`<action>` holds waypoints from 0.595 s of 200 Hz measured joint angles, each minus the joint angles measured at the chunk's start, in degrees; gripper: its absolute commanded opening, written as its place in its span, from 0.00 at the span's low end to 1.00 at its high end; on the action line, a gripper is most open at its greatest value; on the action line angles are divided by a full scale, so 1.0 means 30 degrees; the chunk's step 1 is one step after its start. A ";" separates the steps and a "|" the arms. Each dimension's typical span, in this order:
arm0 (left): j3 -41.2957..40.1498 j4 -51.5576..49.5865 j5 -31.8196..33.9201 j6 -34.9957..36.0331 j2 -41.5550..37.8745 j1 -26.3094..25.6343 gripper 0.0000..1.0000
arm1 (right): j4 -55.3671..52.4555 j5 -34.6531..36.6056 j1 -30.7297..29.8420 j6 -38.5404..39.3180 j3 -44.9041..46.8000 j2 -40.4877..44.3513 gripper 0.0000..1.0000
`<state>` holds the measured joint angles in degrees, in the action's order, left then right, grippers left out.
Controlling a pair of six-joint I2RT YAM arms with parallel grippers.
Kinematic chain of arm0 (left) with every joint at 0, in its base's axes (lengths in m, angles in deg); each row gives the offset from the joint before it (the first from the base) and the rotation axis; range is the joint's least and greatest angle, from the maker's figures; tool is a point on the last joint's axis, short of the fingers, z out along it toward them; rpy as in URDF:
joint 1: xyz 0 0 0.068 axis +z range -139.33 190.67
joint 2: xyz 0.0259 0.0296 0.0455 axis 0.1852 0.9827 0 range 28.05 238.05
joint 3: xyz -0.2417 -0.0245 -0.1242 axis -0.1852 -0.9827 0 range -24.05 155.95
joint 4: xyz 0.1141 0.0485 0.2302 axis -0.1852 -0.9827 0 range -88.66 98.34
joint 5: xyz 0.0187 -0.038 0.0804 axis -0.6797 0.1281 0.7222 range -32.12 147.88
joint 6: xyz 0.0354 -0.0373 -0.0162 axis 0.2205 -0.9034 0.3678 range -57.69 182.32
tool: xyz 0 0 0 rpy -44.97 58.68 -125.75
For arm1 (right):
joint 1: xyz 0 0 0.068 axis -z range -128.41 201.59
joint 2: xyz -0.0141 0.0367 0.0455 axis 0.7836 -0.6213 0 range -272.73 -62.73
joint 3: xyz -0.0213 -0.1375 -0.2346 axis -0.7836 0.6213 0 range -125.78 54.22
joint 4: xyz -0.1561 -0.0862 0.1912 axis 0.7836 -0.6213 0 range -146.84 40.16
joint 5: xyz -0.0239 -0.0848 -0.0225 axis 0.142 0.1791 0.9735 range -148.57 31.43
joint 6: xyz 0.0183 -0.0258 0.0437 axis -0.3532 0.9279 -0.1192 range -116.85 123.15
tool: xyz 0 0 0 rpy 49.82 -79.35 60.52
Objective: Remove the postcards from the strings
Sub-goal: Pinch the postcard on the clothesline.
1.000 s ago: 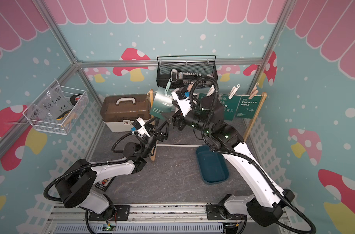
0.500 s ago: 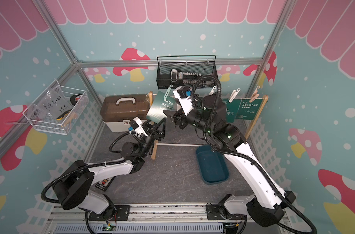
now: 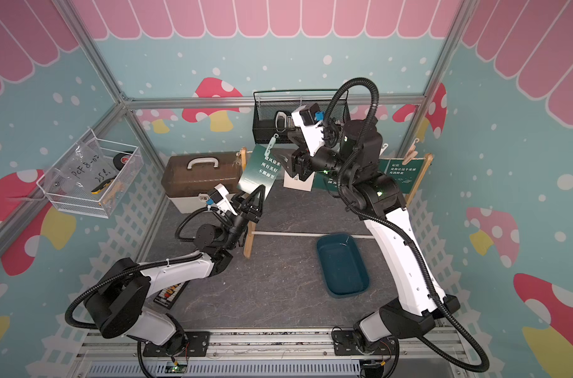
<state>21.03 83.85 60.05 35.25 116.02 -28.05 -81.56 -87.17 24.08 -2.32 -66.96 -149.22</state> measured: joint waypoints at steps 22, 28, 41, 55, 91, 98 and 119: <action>0.0058 0.0299 -0.0597 -0.0357 0.0182 0.0255 0.42 | -0.0656 -0.1035 0.0066 -0.0299 -0.1545 -0.1100 0.63; 0.0124 0.0481 -0.0801 -0.0459 0.0357 0.0357 0.40 | -0.0765 -0.1275 0.0066 -0.0393 -0.1814 -0.1355 0.63; 0.0386 0.0860 -0.1311 -0.0685 0.0867 0.0539 0.35 | -0.0976 -0.1770 0.0066 -0.0721 -0.2200 -0.1865 0.63; 0.0816 0.1042 -0.1902 -0.0787 0.1501 0.0678 0.30 | -0.1071 -0.2135 0.0066 -0.1217 -0.2280 -0.2280 0.62; 0.1989 0.1158 -0.3322 -0.0707 0.3031 0.0743 0.21 | -0.1253 -0.2339 0.0066 -0.2208 -0.2273 -0.2892 0.62; 0.2120 0.1180 -0.3526 -0.0685 0.3162 0.0743 0.21 | -0.1290 -0.2324 0.0066 -0.2317 -0.2237 -0.2900 0.62; 0.2237 0.1231 -0.3832 -0.0612 0.3249 0.0743 0.20 | -0.1304 -0.2164 0.0066 -0.2492 -0.2200 -0.2892 0.62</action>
<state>27.74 87.54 48.56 33.41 125.77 -25.82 -85.48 -93.66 24.28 -9.80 -73.56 -157.90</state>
